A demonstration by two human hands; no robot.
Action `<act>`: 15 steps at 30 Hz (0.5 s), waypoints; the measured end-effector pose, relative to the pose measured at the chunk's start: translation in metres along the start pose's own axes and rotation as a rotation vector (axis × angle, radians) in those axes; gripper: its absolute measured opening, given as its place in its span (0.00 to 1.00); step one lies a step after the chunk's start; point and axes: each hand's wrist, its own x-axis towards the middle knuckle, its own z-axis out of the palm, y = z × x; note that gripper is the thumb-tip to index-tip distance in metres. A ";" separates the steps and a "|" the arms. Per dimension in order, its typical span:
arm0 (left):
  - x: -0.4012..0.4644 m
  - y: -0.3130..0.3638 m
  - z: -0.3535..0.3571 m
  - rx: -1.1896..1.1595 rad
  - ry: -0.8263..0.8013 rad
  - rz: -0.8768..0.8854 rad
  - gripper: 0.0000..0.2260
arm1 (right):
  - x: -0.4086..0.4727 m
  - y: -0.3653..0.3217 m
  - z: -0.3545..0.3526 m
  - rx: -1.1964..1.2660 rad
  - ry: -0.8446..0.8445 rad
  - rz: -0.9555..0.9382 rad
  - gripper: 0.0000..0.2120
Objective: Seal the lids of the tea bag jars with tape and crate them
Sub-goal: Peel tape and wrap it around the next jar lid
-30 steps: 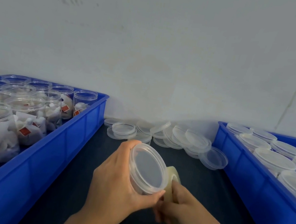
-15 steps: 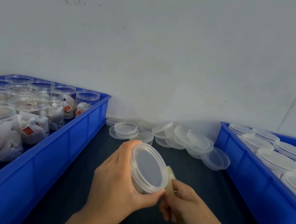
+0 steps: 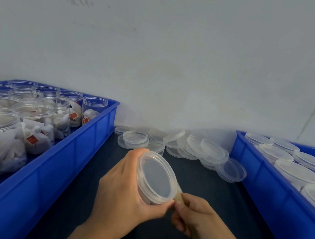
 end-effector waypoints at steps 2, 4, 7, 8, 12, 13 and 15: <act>0.000 0.000 0.001 0.005 0.020 0.019 0.40 | 0.004 0.004 0.003 0.043 0.039 0.024 0.17; -0.001 0.001 0.002 0.016 0.033 0.036 0.41 | 0.007 0.006 0.005 0.095 0.075 0.040 0.17; -0.001 0.003 0.002 0.009 0.063 0.043 0.42 | 0.007 0.007 0.009 0.127 0.104 0.043 0.20; -0.001 0.004 0.002 0.011 0.076 0.051 0.42 | 0.006 0.006 0.010 0.134 0.114 0.038 0.19; 0.002 0.009 -0.001 -0.003 0.075 0.079 0.41 | 0.000 0.001 0.015 0.131 0.205 0.000 0.13; 0.003 0.009 -0.002 -0.014 0.070 0.076 0.41 | -0.002 0.001 0.017 0.102 0.247 -0.011 0.12; 0.003 0.009 -0.004 -0.011 0.056 0.075 0.40 | -0.004 0.001 0.020 0.057 0.318 -0.021 0.11</act>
